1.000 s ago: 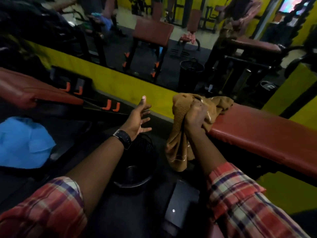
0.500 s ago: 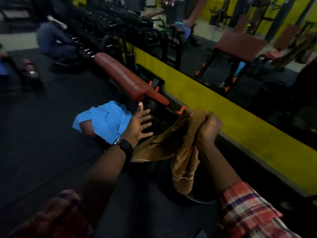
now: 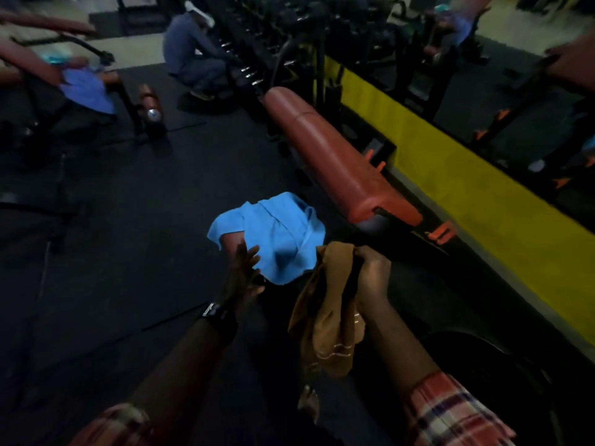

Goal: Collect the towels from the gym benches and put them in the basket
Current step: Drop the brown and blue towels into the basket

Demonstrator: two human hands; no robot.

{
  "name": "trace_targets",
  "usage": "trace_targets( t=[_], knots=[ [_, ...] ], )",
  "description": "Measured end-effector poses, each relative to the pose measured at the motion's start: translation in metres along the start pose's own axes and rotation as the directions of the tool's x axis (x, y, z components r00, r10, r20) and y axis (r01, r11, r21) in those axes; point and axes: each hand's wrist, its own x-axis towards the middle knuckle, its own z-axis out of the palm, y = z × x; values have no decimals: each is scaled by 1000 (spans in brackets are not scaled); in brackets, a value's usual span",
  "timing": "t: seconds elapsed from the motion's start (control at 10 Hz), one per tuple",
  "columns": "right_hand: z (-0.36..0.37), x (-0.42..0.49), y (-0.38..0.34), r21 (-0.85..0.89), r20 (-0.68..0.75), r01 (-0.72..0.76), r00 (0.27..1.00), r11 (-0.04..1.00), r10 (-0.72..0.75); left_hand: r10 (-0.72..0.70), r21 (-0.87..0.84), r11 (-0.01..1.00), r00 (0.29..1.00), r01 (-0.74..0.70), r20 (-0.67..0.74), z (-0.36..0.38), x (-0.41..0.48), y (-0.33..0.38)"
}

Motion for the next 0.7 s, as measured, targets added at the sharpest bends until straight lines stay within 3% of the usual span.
trace_targets(
  t=[0.1, 0.3, 0.5, 0.6, 0.7],
  knots=[
    [27, 39, 12, -34, 5, -100, 995, 994, 100, -31, 10, 999, 999, 32, -41, -14, 43, 9],
    [70, 101, 31, -133, -16, -119, 993, 984, 118, -116, 92, 989, 993, 119, -33, -16, 119, 24],
    [111, 146, 57, -346, 21, -8, 1000, 938, 17, -209, 119, 968, 972, 221, -105, -13, 216, 38],
    [129, 164, 74, -379, -28, -69, 998, 923, 63, -256, 245, 936, 966, 253, -20, -5, 254, 50],
    [147, 181, 89, -368, -122, -153, 986, 917, 116, -410, 135, 901, 911, 412, -42, 3, 285, 49]
  ],
)
